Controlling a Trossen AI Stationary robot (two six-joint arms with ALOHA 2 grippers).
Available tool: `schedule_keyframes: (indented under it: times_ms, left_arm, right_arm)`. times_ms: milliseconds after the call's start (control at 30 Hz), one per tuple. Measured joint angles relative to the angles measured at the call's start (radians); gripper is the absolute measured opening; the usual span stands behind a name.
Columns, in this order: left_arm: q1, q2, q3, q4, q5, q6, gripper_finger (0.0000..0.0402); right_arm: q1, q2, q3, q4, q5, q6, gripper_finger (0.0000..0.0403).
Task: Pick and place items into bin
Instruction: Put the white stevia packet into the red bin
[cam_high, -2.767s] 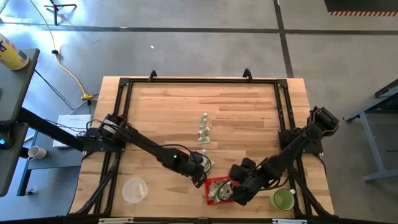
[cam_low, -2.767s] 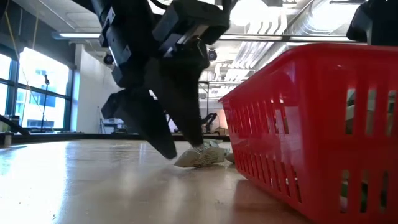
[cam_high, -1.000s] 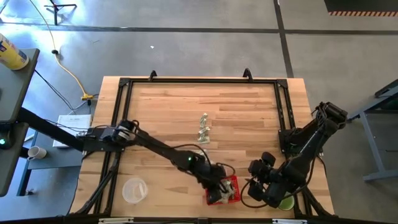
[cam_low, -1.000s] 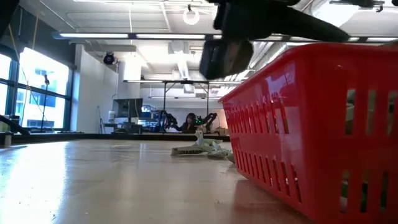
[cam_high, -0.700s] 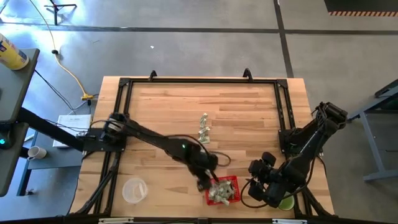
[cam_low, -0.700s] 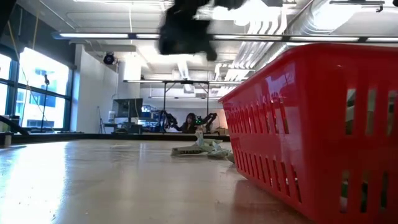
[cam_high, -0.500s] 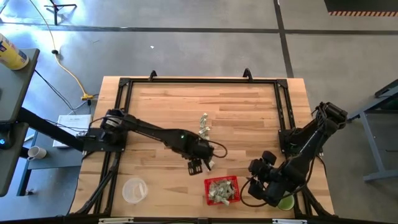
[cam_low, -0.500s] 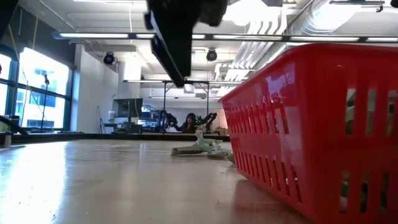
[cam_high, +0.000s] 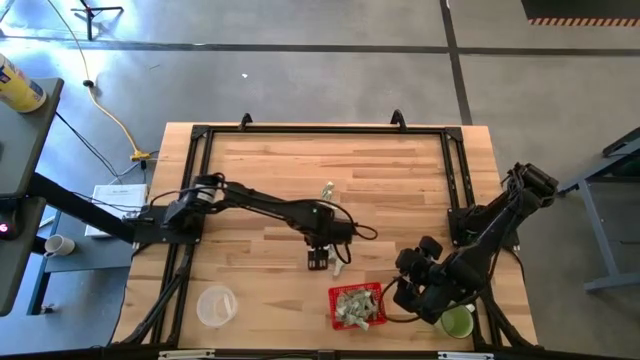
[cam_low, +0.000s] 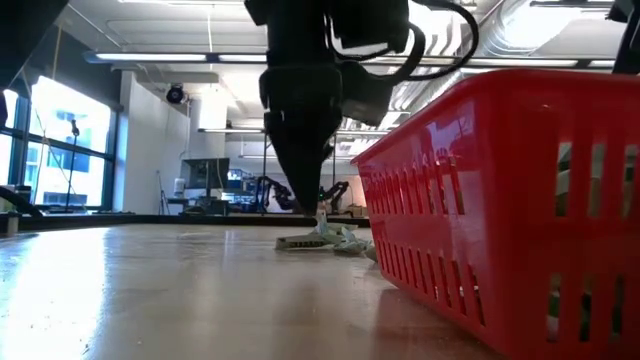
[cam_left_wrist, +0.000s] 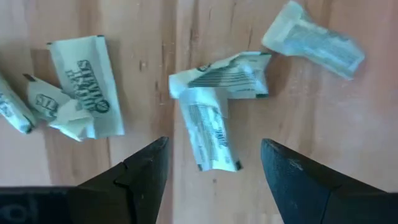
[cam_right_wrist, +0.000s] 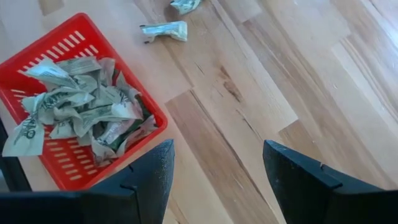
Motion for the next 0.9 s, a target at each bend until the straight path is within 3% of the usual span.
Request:
schedule_keyframes:
  times_ms: [267, 367, 467, 667, 700, 900]
  left_arm:
    - [0.02, 0.07, 0.002, 0.023, 0.046, 0.04, 0.0286]
    - [0.02, 0.085, 0.005, 0.023, 0.046, 0.043, 0.0267]
    - [0.021, 0.086, 0.005, 0.019, 0.029, 0.053, 0.0211]
    - [0.023, 0.087, 0.005, -0.018, 0.029, 0.029, 0.0038]
    - [0.022, 0.087, 0.005, -0.035, 0.043, 0.016, 0.0024]
    - [-0.019, 0.019, -0.002, -0.06, 0.18, -0.126, 0.0053]
  right_arm:
    - [-0.029, 0.0, 0.0, -0.012, -0.004, 0.01, 0.0236]
    - [-0.042, 0.0, 0.0, -0.016, -0.012, 0.007, 0.0236]
    - [-0.051, 0.0, 0.0, -0.016, -0.022, 0.001, 0.0236]
    - [-0.045, 0.0, 0.0, -0.018, -0.035, 0.007, 0.0236]
    - [-0.038, 0.0, 0.0, -0.018, -0.034, 0.01, 0.0236]
    - [0.033, -0.001, 0.0, -0.018, -0.027, 0.072, 0.0236]
